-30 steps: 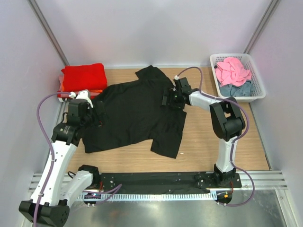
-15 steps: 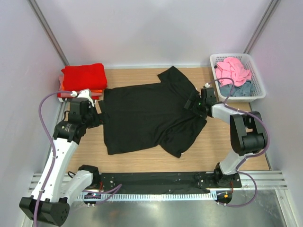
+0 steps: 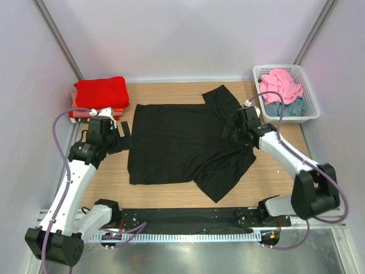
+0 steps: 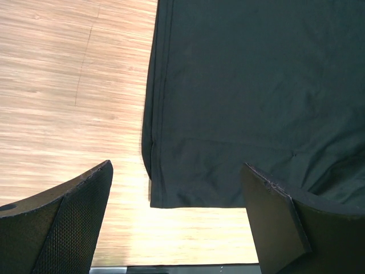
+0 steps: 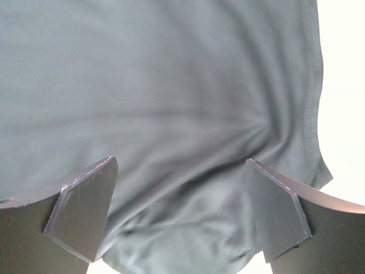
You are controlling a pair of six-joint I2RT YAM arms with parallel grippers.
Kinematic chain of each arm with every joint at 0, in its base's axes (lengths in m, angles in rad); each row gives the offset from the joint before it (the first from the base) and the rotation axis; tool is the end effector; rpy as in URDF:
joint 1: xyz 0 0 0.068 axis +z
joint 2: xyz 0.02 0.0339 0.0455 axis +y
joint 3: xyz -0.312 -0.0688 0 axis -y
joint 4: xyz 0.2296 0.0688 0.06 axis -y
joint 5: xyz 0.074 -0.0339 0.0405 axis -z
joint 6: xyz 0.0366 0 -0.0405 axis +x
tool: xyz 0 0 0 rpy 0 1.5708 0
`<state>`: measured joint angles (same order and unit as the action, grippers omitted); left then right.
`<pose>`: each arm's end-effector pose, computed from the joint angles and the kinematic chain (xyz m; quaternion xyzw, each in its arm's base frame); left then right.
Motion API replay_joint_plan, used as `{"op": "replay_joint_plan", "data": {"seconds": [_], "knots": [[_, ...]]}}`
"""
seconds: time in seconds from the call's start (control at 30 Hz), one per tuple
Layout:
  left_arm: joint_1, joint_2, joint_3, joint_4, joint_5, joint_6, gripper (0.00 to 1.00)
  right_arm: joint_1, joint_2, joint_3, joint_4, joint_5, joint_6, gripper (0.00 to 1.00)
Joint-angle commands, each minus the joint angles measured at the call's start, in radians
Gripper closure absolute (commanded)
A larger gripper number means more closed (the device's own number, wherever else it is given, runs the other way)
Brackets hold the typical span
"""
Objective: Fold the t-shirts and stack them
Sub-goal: Flatten the tshirt out
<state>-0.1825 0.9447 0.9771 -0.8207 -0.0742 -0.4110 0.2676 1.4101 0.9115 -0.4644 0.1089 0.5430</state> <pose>0.1407 -0.0232 0.3554 -0.1194 0.9162 -0.0786 0.3744 0.2551 0.0658 0.2738 0.1469 0.9415 0.0701 0.2951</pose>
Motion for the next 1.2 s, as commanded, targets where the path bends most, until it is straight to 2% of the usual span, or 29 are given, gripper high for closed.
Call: {"op": "replay_joint_plan", "data": {"seconds": [0.0,0.2,0.23,0.3,0.47,0.57,0.8,0.93,1.0,1.1,1.13,1.17], "knots": [[-0.003,-0.001,-0.002,0.017,0.030,0.005,0.08,0.131,-0.161,0.073,-0.137,0.100,0.009,0.00],[-0.005,0.006,-0.005,0.023,0.043,0.011,0.07,0.317,-0.338,-0.106,-0.220,0.071,0.173,0.01],[-0.005,0.009,-0.005,0.022,0.044,0.011,0.07,0.394,-0.359,-0.130,-0.226,0.078,0.199,0.02],[-0.005,0.019,-0.003,0.023,0.044,0.012,0.07,0.471,-0.413,-0.203,-0.240,0.097,0.285,0.07],[-0.005,0.012,-0.005,0.022,0.044,0.012,0.07,0.706,-0.424,-0.321,-0.244,0.121,0.429,0.17],[-0.005,0.005,-0.005,0.023,0.044,0.012,0.07,0.792,-0.382,-0.347,-0.227,0.140,0.500,0.20],[-0.005,0.006,-0.006,0.023,0.053,0.015,0.07,0.887,-0.271,-0.339,-0.171,0.164,0.555,0.26],[-0.005,0.009,-0.005,0.022,0.054,0.017,0.07,0.901,-0.206,-0.347,-0.174,0.182,0.560,0.28],[-0.005,0.006,-0.006,0.022,0.054,0.017,0.07,0.901,-0.203,-0.364,-0.160,0.184,0.564,0.33],[-0.005,0.005,-0.006,0.022,0.054,0.017,0.07,0.903,-0.201,-0.372,-0.154,0.183,0.568,0.46],[-0.005,0.006,-0.005,0.022,0.056,0.017,0.07,0.903,-0.200,-0.372,-0.158,0.183,0.568,0.54],[-0.005,0.006,-0.005,0.022,0.056,0.018,0.07,0.903,-0.200,-0.372,-0.163,0.183,0.566,0.58]]}}
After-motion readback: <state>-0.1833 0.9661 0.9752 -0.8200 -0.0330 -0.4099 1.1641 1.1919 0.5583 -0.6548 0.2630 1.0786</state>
